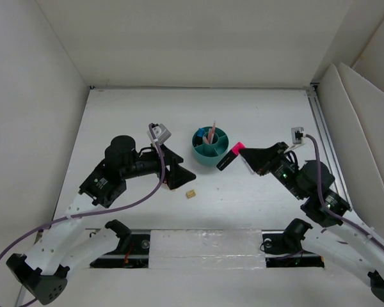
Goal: Sort the stationery into containers
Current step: Pick up the pen from the center of the board.
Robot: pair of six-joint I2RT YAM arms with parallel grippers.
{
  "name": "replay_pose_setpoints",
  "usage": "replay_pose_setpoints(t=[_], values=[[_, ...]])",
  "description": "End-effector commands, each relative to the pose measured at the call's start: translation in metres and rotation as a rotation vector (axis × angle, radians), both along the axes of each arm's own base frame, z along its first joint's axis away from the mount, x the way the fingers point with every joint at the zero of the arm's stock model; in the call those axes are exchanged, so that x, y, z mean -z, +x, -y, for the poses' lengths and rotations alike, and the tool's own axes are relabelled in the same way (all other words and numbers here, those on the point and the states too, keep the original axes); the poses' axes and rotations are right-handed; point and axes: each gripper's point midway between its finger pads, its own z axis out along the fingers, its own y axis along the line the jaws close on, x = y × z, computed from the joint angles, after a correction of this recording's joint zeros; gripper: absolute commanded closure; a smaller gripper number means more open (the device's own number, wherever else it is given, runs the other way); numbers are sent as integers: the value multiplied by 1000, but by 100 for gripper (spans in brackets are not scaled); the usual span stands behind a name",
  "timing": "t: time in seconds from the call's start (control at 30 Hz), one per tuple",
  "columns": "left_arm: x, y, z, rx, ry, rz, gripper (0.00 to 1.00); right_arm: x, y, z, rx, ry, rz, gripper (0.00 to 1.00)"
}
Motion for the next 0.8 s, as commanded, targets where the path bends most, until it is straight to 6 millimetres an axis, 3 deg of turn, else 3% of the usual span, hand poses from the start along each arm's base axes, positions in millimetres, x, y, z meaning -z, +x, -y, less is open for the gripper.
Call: replay_pose_setpoints(t=[0.0, 0.33, 0.57, 0.77], values=[[-27, -5, 6, 56, -58, 81, 0, -41, -15, -3, -77, 24, 170, 100], [-67, -7, 19, 122, -176, 132, 0, -61, -40, -17, -231, 76, 222, 100], [-64, -11, 35, 245, -210, 99, 0, -83, -57, -21, -315, 148, 259, 100], [-69, -18, 37, 291, -245, 106, 0, -83, -59, -28, -349, 170, 254, 100]])
